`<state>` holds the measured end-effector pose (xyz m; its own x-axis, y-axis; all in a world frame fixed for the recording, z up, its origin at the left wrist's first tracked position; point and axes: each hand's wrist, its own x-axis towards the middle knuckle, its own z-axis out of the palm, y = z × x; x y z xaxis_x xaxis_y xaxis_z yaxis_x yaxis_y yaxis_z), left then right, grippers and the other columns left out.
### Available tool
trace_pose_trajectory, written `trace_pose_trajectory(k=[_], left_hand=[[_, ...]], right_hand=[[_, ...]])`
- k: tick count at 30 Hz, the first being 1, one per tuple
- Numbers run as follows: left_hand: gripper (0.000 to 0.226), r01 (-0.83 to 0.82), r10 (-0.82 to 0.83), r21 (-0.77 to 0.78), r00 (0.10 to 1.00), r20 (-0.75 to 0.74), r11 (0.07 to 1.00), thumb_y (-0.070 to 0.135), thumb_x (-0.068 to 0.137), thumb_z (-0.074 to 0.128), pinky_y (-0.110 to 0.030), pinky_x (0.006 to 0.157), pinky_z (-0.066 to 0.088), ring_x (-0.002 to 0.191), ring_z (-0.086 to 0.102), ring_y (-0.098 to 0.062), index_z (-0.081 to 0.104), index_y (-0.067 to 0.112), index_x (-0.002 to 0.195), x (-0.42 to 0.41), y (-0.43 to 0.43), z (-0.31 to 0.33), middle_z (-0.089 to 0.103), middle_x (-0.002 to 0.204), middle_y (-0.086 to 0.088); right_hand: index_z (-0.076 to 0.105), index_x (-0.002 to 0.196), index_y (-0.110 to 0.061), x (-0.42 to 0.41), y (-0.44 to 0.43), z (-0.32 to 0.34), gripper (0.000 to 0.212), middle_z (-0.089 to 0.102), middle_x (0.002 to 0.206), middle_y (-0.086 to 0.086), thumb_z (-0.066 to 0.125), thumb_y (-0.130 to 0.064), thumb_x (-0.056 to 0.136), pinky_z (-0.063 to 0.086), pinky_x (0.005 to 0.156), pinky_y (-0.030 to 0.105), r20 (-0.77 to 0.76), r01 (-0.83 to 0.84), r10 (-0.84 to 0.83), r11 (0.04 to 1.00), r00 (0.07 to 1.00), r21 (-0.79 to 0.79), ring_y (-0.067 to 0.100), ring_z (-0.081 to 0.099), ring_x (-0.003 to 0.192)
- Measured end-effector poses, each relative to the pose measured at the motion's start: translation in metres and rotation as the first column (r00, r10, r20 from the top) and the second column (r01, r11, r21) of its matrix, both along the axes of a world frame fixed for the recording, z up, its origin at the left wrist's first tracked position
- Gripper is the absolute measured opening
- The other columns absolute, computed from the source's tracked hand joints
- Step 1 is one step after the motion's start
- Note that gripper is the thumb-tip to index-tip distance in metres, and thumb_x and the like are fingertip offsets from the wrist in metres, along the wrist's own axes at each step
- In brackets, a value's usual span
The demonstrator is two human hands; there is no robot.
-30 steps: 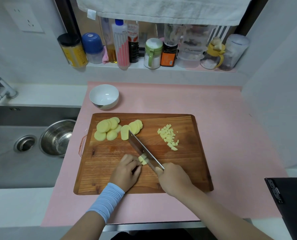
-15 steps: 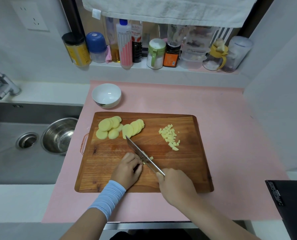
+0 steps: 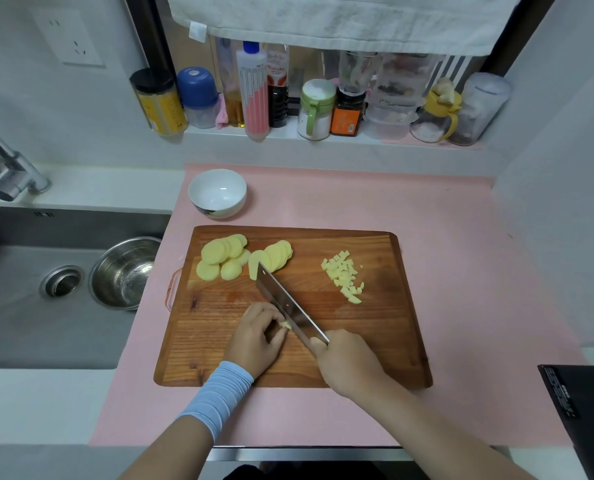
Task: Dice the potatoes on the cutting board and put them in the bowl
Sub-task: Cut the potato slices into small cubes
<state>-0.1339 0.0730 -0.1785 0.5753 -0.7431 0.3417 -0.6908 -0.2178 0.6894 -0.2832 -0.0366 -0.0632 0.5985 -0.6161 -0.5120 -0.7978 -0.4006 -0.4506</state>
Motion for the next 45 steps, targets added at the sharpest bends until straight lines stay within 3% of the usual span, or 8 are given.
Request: trace_pose_trajectory(k=[12,18,23,27,32,36,41,45], left_hand=[[0.016,-0.009,0.046,0.209,0.983,-0.175,0.978,0.021,0.077,0.083,-0.026,0.077,0.043,0.079,0.055,-0.014,0.068,0.018,0.077,-0.002,-0.032,0.016,0.066,0.079,0.006],[0.011,-0.479,0.430,-0.258,0.874,-0.225,0.839,0.012,0.083,0.046,-0.020,0.076,0.039,0.080,0.047,-0.012,0.055,0.016,0.086,0.028,-0.004,0.066,0.056,0.085,0.001],[0.018,-0.001,0.010,0.036,0.967,-0.255,0.999,0.019,0.071,0.042,-0.027,0.072,0.042,0.074,0.054,-0.009,0.057,0.028,0.069,0.053,-0.011,0.106,0.058,0.071,0.013],[0.026,0.401,-0.237,0.386,0.883,-0.406,0.831,0.017,0.077,0.046,-0.032,0.087,0.051,0.085,0.063,-0.011,0.064,0.035,0.071,0.036,-0.040,0.105,0.065,0.080,0.020],[0.038,0.413,-0.245,0.442,0.888,-0.388,0.797,0.001,0.084,0.047,-0.023,0.095,0.042,0.101,0.057,-0.006,0.069,0.030,0.094,0.025,-0.062,0.091,0.062,0.103,0.016],[0.038,0.372,-0.259,0.397,0.915,-0.309,0.839,0.000,0.086,0.048,-0.024,0.089,0.044,0.093,0.054,-0.004,0.067,0.033,0.088,0.014,-0.073,0.093,0.060,0.100,0.014],[0.045,0.486,-0.366,0.530,0.874,-0.321,0.695,0.000,0.090,0.045,-0.023,0.101,0.039,0.111,0.052,-0.008,0.071,0.029,0.112,0.009,-0.086,0.093,0.060,0.118,0.011],[0.047,0.357,-0.165,0.474,0.902,-0.399,0.805,-0.002,0.091,0.045,-0.027,0.107,0.042,0.114,0.058,-0.007,0.070,0.035,0.105,0.020,-0.082,0.093,0.065,0.117,0.017]], right_hand=[[0.051,0.068,-0.027,-0.012,-0.027,0.008,0.041,0.063,0.077,-0.008,0.043,-0.046,0.104,0.048,0.067,0.035,0.107,-0.033,0.047,0.991,0.993,-0.130,0.018,0.061,0.078],[0.068,0.120,-0.038,-0.029,-0.045,0.007,0.028,0.071,0.083,-0.010,0.045,-0.044,0.103,0.052,0.065,0.030,0.111,-0.178,0.253,0.874,0.961,-0.453,0.015,0.066,0.077],[0.064,0.126,-0.048,-0.036,-0.056,0.006,0.057,0.059,0.059,-0.012,0.081,-0.030,0.075,0.037,0.043,0.024,-0.052,-0.386,0.484,0.623,0.874,-0.680,0.013,0.057,0.047],[0.060,0.118,-0.033,-0.034,-0.053,0.010,0.022,0.069,0.093,-0.006,0.052,-0.032,0.098,0.041,0.061,0.031,-0.115,-0.447,0.511,0.594,0.852,-0.669,0.021,0.067,0.080],[0.062,0.116,-0.032,-0.032,-0.047,0.011,0.021,0.069,0.092,-0.004,0.058,-0.027,0.095,0.036,0.059,0.030,-0.122,-0.480,0.549,0.577,0.827,-0.661,0.022,0.067,0.078],[0.071,0.086,-0.035,-0.031,-0.046,0.009,0.041,0.058,0.055,-0.009,0.093,-0.027,0.052,0.024,0.040,0.024,-0.128,-0.474,0.553,0.546,0.823,-0.691,0.015,0.053,0.040],[0.072,0.088,-0.035,-0.032,-0.046,0.001,0.029,0.059,0.060,-0.012,0.086,-0.032,0.063,0.038,0.037,0.025,-0.176,-0.508,0.561,0.516,0.809,-0.690,0.011,0.055,0.044],[0.073,0.082,-0.032,-0.033,-0.048,0.008,0.035,0.056,0.053,-0.009,0.092,-0.026,0.052,0.014,0.039,0.019,-0.140,-0.499,0.572,0.539,0.808,-0.679,0.013,0.051,0.039]])
